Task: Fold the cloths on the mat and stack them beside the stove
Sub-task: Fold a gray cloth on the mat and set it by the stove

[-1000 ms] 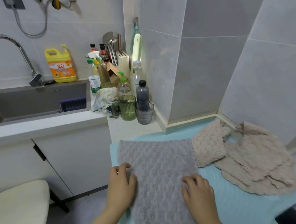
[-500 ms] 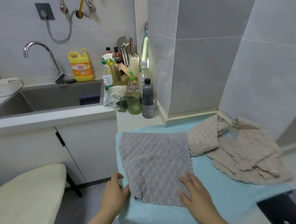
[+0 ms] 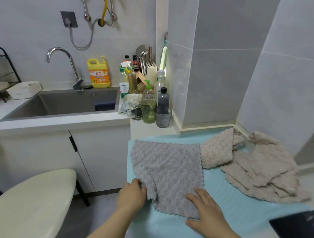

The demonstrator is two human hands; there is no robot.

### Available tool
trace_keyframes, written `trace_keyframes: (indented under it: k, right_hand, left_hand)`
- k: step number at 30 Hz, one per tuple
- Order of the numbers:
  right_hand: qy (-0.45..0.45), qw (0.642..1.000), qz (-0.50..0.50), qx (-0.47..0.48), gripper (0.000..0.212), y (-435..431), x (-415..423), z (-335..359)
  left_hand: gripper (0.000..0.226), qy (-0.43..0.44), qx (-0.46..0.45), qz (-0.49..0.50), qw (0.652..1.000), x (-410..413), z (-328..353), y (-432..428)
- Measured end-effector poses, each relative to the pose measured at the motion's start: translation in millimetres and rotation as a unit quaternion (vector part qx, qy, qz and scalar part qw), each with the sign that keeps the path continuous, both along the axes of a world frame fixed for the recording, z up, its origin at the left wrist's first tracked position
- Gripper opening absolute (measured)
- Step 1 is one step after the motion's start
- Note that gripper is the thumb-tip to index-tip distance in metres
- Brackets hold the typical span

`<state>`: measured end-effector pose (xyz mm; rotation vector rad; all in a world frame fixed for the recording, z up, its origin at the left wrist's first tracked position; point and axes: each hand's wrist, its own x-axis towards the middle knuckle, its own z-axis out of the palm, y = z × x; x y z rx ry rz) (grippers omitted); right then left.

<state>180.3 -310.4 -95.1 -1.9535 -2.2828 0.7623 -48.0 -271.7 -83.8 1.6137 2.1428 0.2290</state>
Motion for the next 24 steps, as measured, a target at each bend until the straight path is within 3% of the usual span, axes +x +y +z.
trace_keyframes:
  k: [3,5,12,16,18,21,22,24]
  right_hand:
    - [-0.009,1.000,0.005,-0.005,0.072,1.6,0.0,0.3]
    - [-0.012,1.000,0.008,-0.017,0.072,3.9,-0.4,0.8]
    - [-0.006,1.000,0.010,-0.016,0.062,8.6,1.7,2.5]
    - [-0.005,1.000,0.014,-0.017,0.059,8.4,1.5,4.5]
    - [0.011,1.000,0.012,-0.019,0.050,9.7,2.1,5.6]
    - [0.044,0.999,0.003,-0.024,0.041,12.1,4.3,7.4]
    - [0.051,0.998,0.002,-0.027,0.039,12.4,4.7,7.6]
    - [0.061,0.998,0.004,-0.030,0.039,12.1,3.6,10.1]
  left_hand:
    - [0.021,0.142,0.020,-0.032,0.989,16.8,4.7,-1.1]
    - [0.022,0.161,0.030,-0.067,0.984,22.7,3.4,0.5]
    - [0.008,0.002,0.015,-0.077,0.997,5.3,5.5,11.8]
    - [0.016,-0.131,0.007,0.029,0.991,-14.1,17.2,6.0]
    - [0.030,-0.270,0.023,0.120,0.955,-31.9,18.4,-1.4]
    - [0.029,-0.463,0.044,0.245,0.850,-57.4,19.2,-9.7]
    - [0.026,-0.482,0.050,0.276,0.830,-64.5,17.8,-10.2]
    - [0.022,-0.471,0.059,0.310,0.823,-75.1,12.6,-9.3]
